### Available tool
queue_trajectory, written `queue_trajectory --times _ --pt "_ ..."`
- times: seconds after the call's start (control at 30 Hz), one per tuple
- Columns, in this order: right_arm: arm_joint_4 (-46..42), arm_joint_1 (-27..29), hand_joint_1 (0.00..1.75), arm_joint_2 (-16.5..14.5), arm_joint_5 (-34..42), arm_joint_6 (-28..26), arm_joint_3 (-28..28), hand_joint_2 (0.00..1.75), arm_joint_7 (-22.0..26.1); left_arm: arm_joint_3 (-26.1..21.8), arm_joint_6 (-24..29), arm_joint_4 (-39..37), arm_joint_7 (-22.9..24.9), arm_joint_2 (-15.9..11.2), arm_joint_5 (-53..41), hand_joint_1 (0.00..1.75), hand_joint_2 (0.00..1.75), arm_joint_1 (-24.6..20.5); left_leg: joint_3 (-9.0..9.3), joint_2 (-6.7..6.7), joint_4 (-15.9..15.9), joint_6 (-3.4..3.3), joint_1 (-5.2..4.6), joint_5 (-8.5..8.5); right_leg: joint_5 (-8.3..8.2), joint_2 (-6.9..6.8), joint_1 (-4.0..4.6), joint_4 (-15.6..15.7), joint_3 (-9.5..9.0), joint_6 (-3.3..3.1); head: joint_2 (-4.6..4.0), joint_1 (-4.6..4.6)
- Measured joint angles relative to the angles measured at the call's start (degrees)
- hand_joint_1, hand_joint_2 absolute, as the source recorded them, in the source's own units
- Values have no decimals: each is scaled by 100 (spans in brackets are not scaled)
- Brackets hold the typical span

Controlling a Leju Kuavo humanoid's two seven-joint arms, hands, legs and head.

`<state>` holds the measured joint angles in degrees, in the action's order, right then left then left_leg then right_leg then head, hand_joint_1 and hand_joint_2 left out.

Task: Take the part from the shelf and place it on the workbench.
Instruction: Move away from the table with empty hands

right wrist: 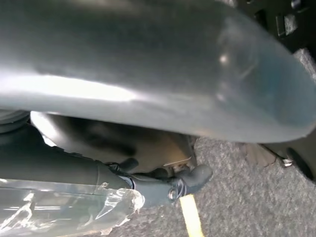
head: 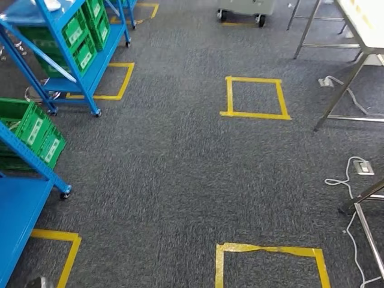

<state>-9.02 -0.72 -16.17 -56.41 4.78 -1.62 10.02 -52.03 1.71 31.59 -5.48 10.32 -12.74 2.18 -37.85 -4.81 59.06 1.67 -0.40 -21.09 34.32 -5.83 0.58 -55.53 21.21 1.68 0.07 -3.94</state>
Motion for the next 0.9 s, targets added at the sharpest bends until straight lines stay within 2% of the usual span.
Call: queue_trajectory --times 0.07,0.1,0.13,0.17,0.2,0.23,0.27,0.3,0.33,0.37,0.4,0.43,0.47,0.5,0.53,0.57,0.6,0.63,0.7,0.73,0.77,0.8,0.83,0.87,0.9 --pt "-10 -11 0 3 86 1 -1 0 48 -114 -116 34 -16 -115 -269 0 0 18 -13 133 -29 -119 -1 -97 68 -123 24 64 -78 21 0 30" --pt "-19 -13 0 3 134 -7 -1 0 73 -176 -180 36 -27 -202 -401 0 0 36 -1 208 -33 -155 7 -128 124 -73 23 36 -98 31 0 59" --pt "-27 -9 0 4 186 -15 0 0 97 -239 -259 32 -31 -299 -519 0 0 51 19 281 -38 -185 18 -147 219 52 15 -115 -49 40 0 78" --pt "-34 0 0 5 241 -27 0 0 115 -304 -357 25 -39 -419 -628 0 0 58 43 353 -43 -212 29 -162 367 221 8 -422 95 45 0 98" --pt "-36 13 0 7 302 -46 2 0 125 -365 -471 19 -62 -541 -729 0 0 62 58 423 -44 -232 30 -174 539 401 5 -852 335 41 0 126" --pt "-37 13 0 8 366 -69 6 0 125 -427 -589 21 -90 -639 -845 0 0 66 68 499 -44 -241 30 -180 693 500 2 -1308 619 33 0 137" --pt "-40 -2 0 9 427 -93 13 0 106 -492 -701 66 -96 -695 -988 0 0 77 78 579 -44 -250 28 -187 771 547 2 -1668 876 22 0 140" --pt "-43 -21 0 9 486 -115 21 0 77 -564 -804 200 -47 -681 -1153 0 0 106 93 668 -44 -252 26 -193 718 566 1 -1823 1043 8 0 146" --pt "-45 -41 0 8 532 -128 29 0 40 -640 -898 410 53 -591 -1318 0 0 141 113 761 -44 -253 23 -198 542 579 -1 -1754 1099 -10 0 147" --pt "-46 -47 0 8 572 -134 37 0 0 -720 -995 667 180 -466 -1473 0 0 177 133 859 -44 -252 23 -199 270 616 -1 -1478 1055 -30 0 148" --pt "-46 -38 0 8 611 -141 50 0 -30 -795 -1093 930 282 -313 -1614 0 0 211 146 956 -46 -244 28 -196 -13 718 -1 -1104 961 -54 0 151" --pt "-46 -25 0 8 651 -149 66 0 -49 -858 -1190 1139 331 -176 -1740 0 0 233 146 1045 -41 -226 33 -186 -224 856 -5 -769 872 -75 0 149" --pt "-46 -14 0 8 697 -157 91 0 -58 -913 -1285 1297 332 -75 -1864 0 0 249 128 1125 -39 -193 48 -165 -348 979 -3 -524 811 -83 0 151" --pt "-46 -8 0 8 750 -167 124 0 -54 -970 -1374 1424 291 0 -1999 0 0 265 102 1191 -46 -146 69 -134 -392 1063 6 -406 793 -92 0 152" --pt "-46 -8 0 8 802 -177 156 0 -42 -1032 -1457 1521 237 41 -2132 0 0 278 80 1255 -62 -92 90 -95 -403 1071 19 -373 795 -102 0 152" --pt "-46 -8 0 5 857 -185 193 0 -25 -1105 -1535 1602 181 63 -2269 0 0 293 60 1305 -87 -39 110 -55 -437 1020 23 -339 801 -118 0 153" --pt "-46 -6 0 3 909 -195 230 0 -4 -1184 -1599 1667 137 77 -2393 0 0 309 42 1256 -89 -7 111 -60 -488 958 20 -306 799 -146 0 150" --pt "-46 2 0 1 957 -205 267 0 20 -1254 -1653 1717 109 92 -2504 0 0 318 6 1127 -20 16 101 -147 -546 889 10 -265 798 -180 0 136" --pt "-48 22 0 0 1031 -228 339 0 65 -1348 -1732 1789 80 126 -2666 0 0 310 -177 757 470 53 83 -568 -646 716 -3 -208 830 -223 0 110" --pt "-48 28 0 1 1059 -238 373 0 80 -1370 -1756 1813 71 143 -2726 0 0 299 -296 641 838 84 90 -812 -675 624 -2 -201 869 -236 0 100" --pt "-49 29 0 1 1086 -246 404 0 90 -1385 -1772 1828 60 156 -2776 0 0 289 -382 587 1161 116 104 -984 -695 525 -2 -200 912 -233 0 99" --pt "-49 26 0 2 1119 -253 436 0 95 -1403 -1790 1836 35 165 -2841 0 0 286 -387 561 1332 146 122 -1053 -711 437 -6 -202 949 -224 0 98" --pt "-49 24 0 2 1160 -262 468 0 103 -1422 -1810 1841 -6 171 -2922 0 0 287 -288 544 1303 173 140 -1024 -725 366 -12 -202 983 -209 0 100" --pt "-49 22 0 2 1210 -274 504 0 116 -1440 -1837 1843 -74 168 -3029 0 0 289 -72 523 1050 199 159 -914 -743 305 -22 -206 1008 -186 0 99" --pt "-49 18 0 2 1258 -285 542 0 129 -1454 -1866 1843 -159 164 -3147 0 0 289 224 471 658 225 177 -781 -760 257 -28 -216 1022 -159 0 99"
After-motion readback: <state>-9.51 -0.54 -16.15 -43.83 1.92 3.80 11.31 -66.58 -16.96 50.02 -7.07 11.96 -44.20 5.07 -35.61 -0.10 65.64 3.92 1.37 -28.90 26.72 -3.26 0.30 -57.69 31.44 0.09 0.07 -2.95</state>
